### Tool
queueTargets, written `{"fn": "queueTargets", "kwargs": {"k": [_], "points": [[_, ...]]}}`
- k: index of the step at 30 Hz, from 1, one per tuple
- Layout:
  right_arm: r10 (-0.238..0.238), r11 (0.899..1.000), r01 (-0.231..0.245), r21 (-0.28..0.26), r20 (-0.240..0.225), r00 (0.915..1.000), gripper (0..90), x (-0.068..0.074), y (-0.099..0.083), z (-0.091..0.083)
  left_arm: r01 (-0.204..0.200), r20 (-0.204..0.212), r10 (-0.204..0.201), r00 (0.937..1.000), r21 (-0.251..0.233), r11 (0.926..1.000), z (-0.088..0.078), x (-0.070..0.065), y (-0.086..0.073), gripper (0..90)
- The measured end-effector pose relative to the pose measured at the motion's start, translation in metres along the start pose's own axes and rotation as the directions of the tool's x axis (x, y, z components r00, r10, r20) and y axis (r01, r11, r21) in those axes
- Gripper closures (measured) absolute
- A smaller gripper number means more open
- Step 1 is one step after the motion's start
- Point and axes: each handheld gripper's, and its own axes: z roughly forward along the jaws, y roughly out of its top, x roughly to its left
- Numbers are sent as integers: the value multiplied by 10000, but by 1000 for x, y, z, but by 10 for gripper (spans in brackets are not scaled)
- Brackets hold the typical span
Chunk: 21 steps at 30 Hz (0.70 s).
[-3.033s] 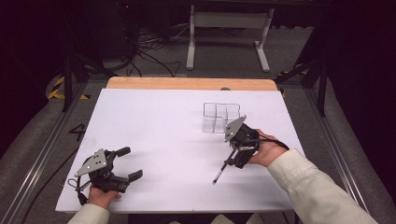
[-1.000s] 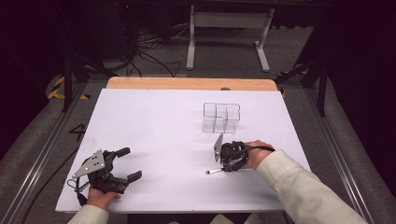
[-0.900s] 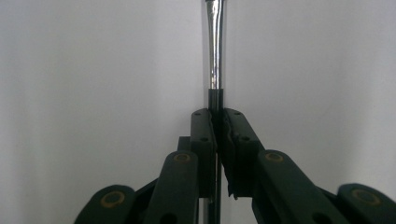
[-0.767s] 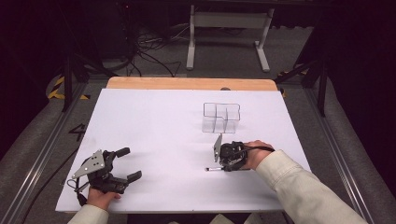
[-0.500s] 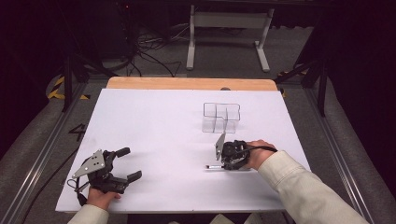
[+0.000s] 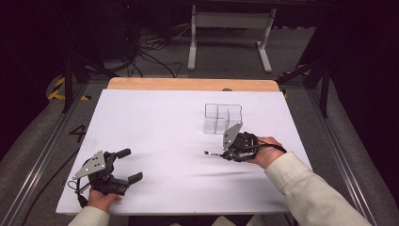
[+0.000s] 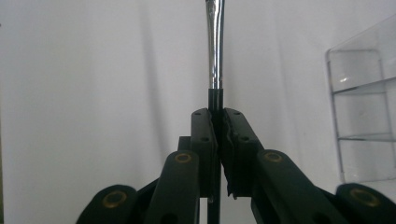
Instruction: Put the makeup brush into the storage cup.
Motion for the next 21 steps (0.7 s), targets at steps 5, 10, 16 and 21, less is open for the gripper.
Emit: {"fn": "queueTargets", "kwargs": {"k": [5, 10, 16, 21], "points": [[165, 9961, -134, -871, 357, 9992, 838, -1, 2, -9, -2, 17, 2, 10000, -4, 10000, 0, 0, 0, 7], [430, 9907, -363, -1313, 487, 9979, 838, -3, 2, -16, -1, 13, 1, 10000, -2, 10000, 0, 0, 0, 7], [909, 9717, -753, -2241, 600, 9941, 838, -6, 0, -24, -3, 11, 3, 10000, 3, 10000, 0, 0, 0, 7], [1534, 9430, -1279, -3072, 604, 9863, 838, -9, -3, -30, -1, 26, 1, 10000, -3, 10000, 0, 0, 0, 7]]}}
